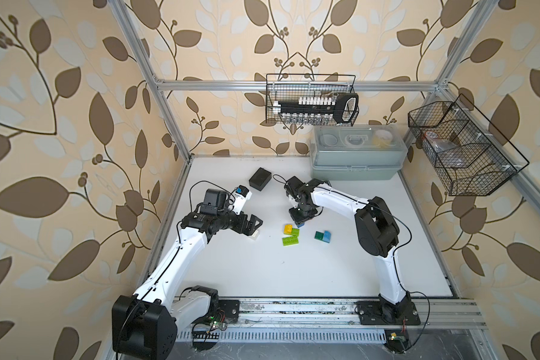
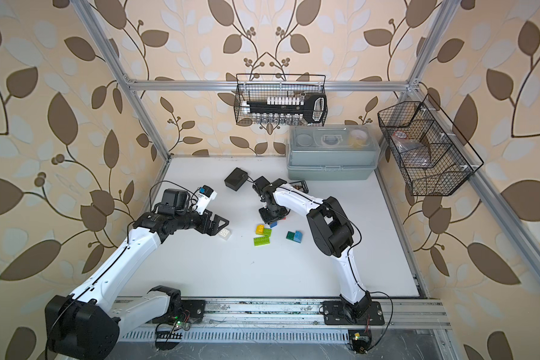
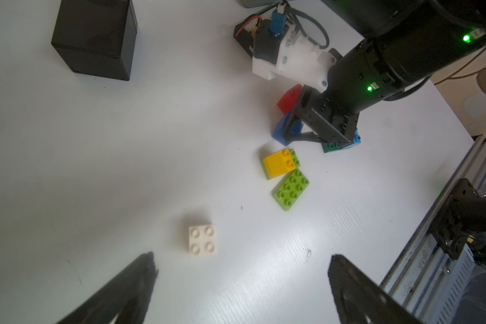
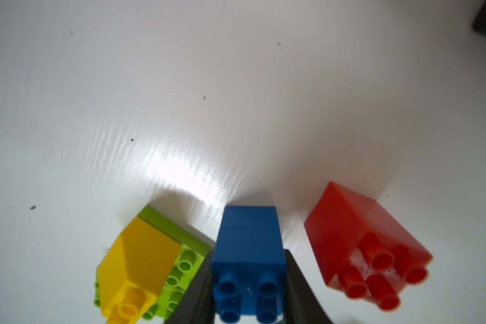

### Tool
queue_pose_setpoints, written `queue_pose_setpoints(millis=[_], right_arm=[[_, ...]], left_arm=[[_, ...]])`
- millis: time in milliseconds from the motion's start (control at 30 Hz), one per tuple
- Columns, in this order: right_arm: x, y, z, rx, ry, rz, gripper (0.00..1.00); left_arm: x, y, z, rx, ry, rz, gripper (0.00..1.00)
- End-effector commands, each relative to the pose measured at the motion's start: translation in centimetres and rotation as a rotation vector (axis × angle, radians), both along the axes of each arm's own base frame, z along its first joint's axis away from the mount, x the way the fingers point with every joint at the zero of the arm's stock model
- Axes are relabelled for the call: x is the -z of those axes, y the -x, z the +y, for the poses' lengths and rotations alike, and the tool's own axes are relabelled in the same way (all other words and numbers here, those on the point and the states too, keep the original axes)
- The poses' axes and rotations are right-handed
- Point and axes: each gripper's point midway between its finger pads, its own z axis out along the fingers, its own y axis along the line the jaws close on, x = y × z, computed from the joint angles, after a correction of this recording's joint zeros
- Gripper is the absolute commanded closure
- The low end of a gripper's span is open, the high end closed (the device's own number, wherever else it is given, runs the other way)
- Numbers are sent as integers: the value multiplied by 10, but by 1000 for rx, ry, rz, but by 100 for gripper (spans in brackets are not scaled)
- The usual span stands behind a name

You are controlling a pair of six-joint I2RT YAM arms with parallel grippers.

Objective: Assemble a fork with lego
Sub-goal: Pick up the lego brick from the center of the board, then assemble the lego brick with the lego brick.

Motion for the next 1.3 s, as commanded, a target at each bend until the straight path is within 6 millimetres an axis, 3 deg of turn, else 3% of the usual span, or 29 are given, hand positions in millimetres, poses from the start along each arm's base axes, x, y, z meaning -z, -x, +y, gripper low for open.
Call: queue_pose_setpoints(millis=[0, 300, 467, 700, 933, 1267], right_arm=[[-3, 0, 3, 4, -10, 11, 76], [-39, -2, 9, -79, -67, -59, 99], [-62, 2, 6, -159, -80, -105, 100], [-81, 20, -16, -300, -20, -131, 100], [-77, 47, -44, -483, 42, -135, 100], [-53, 64, -58, -637, 41, -102, 100]], left_arm=[[-7, 1, -1, 5, -1, -32, 1], [-24, -1, -2, 18, -1, -65, 1], [-32, 0, -5, 36, 10, -75, 1], [-38, 13, -26, 142, 23, -86, 1], [-29, 30, -54, 271, 13, -65, 1], [-19, 29, -74, 309, -3, -45, 1]])
